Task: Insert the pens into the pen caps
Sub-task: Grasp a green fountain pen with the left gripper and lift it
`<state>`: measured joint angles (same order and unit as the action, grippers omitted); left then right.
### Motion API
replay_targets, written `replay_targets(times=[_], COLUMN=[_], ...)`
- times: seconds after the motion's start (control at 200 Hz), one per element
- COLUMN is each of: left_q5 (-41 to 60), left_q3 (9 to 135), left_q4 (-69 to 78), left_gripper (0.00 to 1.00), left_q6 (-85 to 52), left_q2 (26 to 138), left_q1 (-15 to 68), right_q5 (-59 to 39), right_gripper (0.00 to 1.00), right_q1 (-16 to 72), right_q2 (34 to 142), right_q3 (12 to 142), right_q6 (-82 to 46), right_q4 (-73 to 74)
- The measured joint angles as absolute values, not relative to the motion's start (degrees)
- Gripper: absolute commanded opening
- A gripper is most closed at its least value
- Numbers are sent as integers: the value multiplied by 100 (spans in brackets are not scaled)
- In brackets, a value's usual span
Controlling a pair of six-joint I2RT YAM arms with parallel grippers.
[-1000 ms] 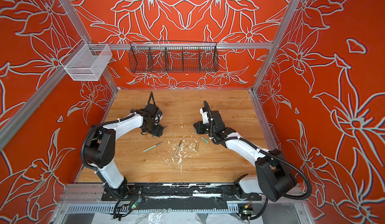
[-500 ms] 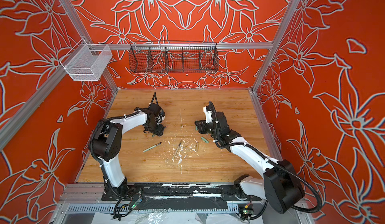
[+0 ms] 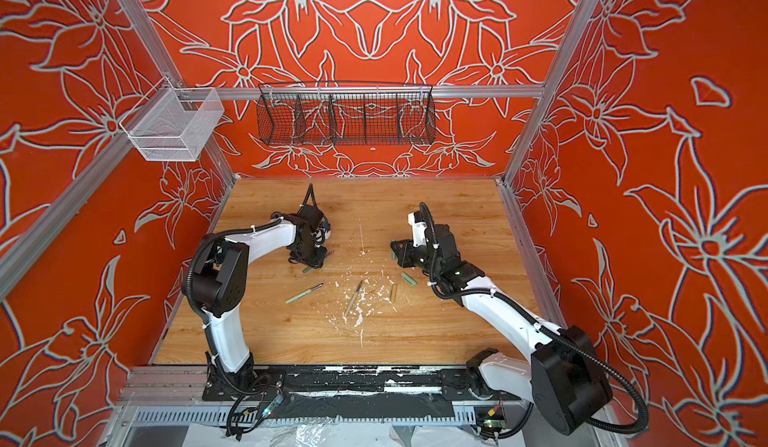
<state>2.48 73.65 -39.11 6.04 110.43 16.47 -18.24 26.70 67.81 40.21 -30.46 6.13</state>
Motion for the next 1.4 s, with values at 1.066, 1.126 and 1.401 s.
replay_targets(times=[1.066, 1.126, 1.401], left_q5=[475, 480, 567], left_q3=[7146, 7146, 7157], left_q4=[-3931, -3933, -3999], left_gripper=[34, 30, 4], left_q6=[141, 132, 148], left_q2=[10881, 10881, 10888], left_q1=[1649, 1647, 1649], right_q5=[-1791, -1793, -1793], right_gripper=[0, 0, 0], right_q1=[2661, 2661, 2661], right_q2=[6842, 6845, 6845], right_q3=[4488, 4560, 4720], right_q6=[-2808, -2751, -2617], right_q4=[84, -51, -298])
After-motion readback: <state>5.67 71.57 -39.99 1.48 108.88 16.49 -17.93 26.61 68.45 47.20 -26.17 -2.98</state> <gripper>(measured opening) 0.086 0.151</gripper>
